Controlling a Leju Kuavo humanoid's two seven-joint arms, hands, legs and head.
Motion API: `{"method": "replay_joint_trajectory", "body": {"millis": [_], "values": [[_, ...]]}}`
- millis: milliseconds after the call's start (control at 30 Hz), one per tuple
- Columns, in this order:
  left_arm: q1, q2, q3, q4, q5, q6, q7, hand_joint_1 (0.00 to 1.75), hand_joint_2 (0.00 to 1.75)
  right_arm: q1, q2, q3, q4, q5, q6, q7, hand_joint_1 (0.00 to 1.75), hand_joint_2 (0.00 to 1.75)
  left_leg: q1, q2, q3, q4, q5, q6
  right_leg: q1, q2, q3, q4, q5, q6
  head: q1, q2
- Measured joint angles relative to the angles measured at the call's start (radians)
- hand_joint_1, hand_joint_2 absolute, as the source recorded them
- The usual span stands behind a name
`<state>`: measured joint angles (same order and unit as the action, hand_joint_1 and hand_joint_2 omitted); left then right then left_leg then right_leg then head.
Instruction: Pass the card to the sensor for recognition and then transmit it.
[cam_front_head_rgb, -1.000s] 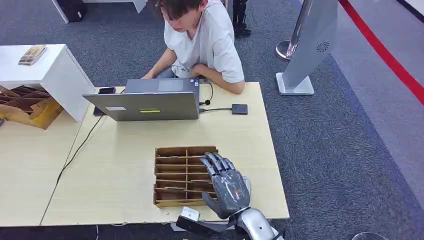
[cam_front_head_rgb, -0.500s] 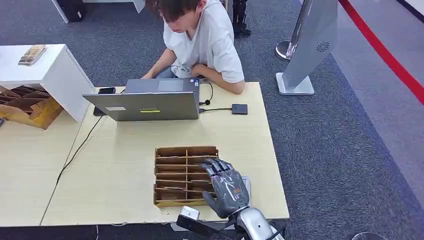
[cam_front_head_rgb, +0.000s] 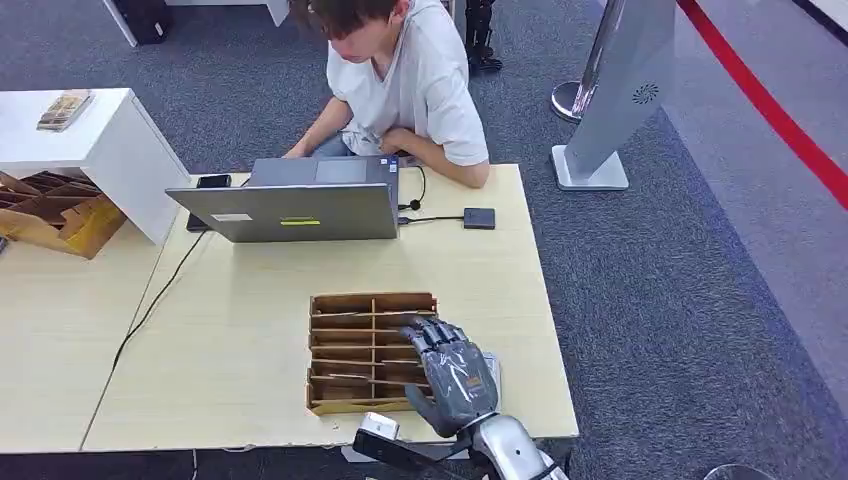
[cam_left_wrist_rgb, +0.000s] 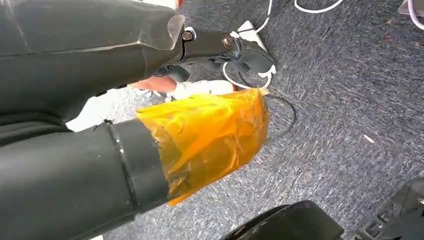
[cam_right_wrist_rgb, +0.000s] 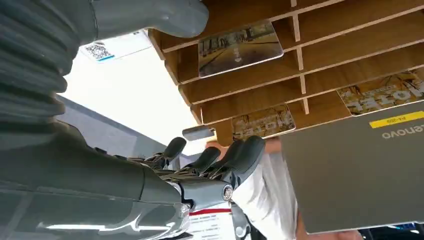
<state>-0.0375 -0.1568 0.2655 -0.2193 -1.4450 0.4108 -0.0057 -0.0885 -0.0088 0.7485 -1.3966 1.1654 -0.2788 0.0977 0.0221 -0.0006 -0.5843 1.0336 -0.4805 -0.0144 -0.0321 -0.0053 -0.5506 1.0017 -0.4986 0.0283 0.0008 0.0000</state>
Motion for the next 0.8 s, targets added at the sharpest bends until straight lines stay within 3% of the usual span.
{"method": "replay_joint_trajectory", "body": {"millis": [667,800], "values": [[-0.002,0.000,-0.018,0.000,-0.003,-0.006,0.000,0.00,0.00,-0.017,0.007,0.015,0.037,-0.008,0.019,0.009,0.47,1.75,0.000,0.000,0.000,0.000,0.000,0.000,0.000,0.000,0.000,0.000,0.000,0.000,0.000,0.000],[-0.002,0.000,-0.020,0.000,-0.003,-0.006,0.000,0.00,0.00,-0.018,0.007,0.017,0.040,-0.008,0.021,0.009,0.56,1.75,0.000,0.000,0.000,0.000,0.000,0.000,0.000,0.000,0.000,0.000,0.000,0.000,0.000,0.000]]}}
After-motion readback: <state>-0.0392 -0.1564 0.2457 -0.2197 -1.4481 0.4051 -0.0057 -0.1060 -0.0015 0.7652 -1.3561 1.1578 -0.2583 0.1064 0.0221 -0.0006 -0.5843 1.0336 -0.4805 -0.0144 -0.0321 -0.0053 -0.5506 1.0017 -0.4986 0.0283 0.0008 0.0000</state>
